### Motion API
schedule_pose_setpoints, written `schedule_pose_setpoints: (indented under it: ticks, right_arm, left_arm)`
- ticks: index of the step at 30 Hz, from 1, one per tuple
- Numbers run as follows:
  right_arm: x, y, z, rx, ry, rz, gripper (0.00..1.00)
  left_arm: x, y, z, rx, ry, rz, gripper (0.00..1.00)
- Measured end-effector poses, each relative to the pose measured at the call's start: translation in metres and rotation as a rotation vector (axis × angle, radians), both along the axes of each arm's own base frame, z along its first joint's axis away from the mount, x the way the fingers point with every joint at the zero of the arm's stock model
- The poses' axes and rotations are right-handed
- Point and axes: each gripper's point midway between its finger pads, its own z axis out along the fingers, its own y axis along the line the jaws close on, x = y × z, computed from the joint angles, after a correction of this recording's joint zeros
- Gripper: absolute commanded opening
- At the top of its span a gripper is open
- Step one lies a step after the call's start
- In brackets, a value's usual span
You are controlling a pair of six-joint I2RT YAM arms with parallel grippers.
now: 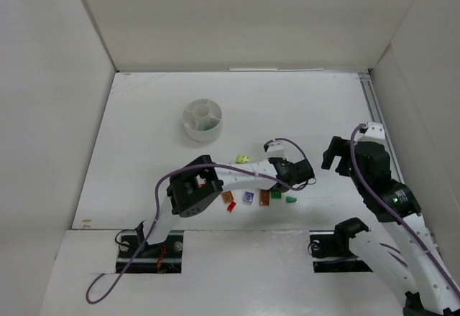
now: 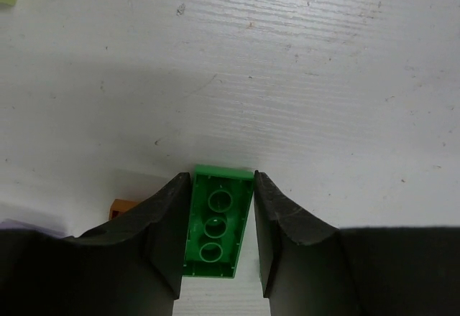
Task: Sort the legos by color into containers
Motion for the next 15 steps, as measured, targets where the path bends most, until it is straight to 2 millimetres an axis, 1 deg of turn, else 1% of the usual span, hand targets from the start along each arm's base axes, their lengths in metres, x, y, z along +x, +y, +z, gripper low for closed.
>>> schedule_pose_setpoints:
  ticks: [4, 11, 15]
  right_arm:
    - [0.0, -0.001, 0.001, 0.0, -0.007, -0.004, 1.0]
    - [0.001, -0.002, 0.004, 0.0, -0.02, -0.013, 1.0]
    - [0.001, -0.003, 0.006, 0.0, -0.03, -0.018, 1.0]
  left_arm:
    - [0.0, 0.0, 0.0, 0.003, -0.002, -0.007, 0.17]
    - [0.002, 0.002, 0.002, 0.023, -0.018, -0.03, 0.17]
    - [0.008, 0.014, 0.01, 0.072, -0.058, -0.025, 0.17]
